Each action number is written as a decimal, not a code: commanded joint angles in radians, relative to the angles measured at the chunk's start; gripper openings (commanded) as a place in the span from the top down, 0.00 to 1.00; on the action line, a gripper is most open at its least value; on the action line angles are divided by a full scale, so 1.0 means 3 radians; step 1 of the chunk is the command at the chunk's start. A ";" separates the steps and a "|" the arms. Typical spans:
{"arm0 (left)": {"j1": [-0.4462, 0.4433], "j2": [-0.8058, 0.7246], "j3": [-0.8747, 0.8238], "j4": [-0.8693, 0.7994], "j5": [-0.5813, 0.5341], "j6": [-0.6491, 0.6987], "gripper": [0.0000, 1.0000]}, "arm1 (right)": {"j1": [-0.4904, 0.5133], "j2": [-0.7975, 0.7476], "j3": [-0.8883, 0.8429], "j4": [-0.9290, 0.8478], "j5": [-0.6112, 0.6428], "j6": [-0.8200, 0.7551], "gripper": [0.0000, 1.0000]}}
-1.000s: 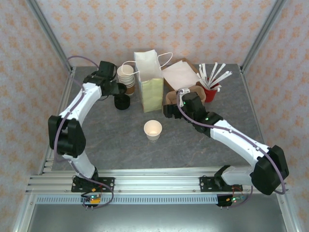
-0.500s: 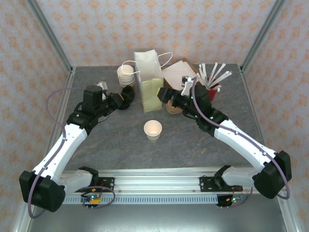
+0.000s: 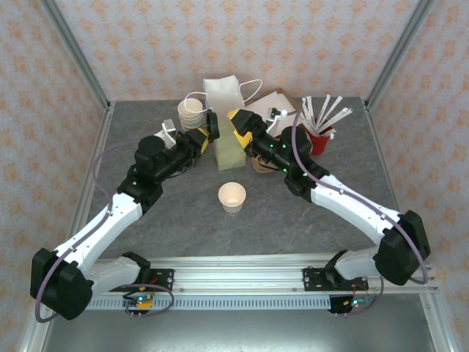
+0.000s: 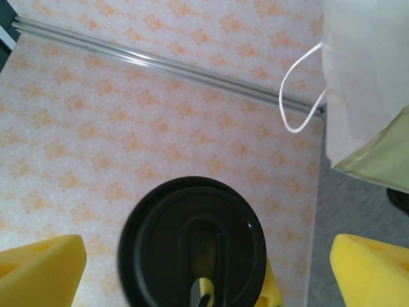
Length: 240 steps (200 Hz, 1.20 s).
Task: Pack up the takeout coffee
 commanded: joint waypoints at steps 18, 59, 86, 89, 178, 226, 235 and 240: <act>-0.0047 0.0036 -0.0045 0.0508 0.0012 -0.0260 0.86 | 0.0048 0.0133 0.0239 0.0384 -0.0274 0.0309 0.01; -0.0071 0.0073 -0.0013 0.0475 0.0071 -0.0211 0.86 | 0.0049 0.0141 0.0256 0.0438 -0.0402 0.0273 0.02; -0.0082 0.0062 0.0012 0.0396 0.0086 -0.0139 0.86 | 0.0050 0.0162 0.0347 0.0335 -0.0531 0.0204 0.03; -0.0084 0.0060 0.0015 0.0394 0.0086 -0.0137 0.86 | 0.0048 0.0164 0.0353 0.0327 -0.0534 0.0199 0.03; -0.0102 0.0053 0.0039 0.0334 0.0086 -0.0086 0.87 | 0.0048 0.0196 0.0359 0.0136 -0.0528 0.0138 0.09; -0.0110 0.0042 0.0028 0.0324 0.0086 -0.0076 0.87 | 0.0047 0.0231 0.0362 0.0086 -0.0512 0.0132 0.07; -0.0108 0.0046 0.0026 0.0329 0.0086 -0.0079 0.87 | 0.0048 0.0245 0.0369 0.0104 -0.0526 0.0148 0.08; -0.0115 0.0043 0.0022 0.0329 0.0089 -0.0076 0.87 | 0.0047 0.0248 0.0369 0.0116 -0.0534 0.0153 0.09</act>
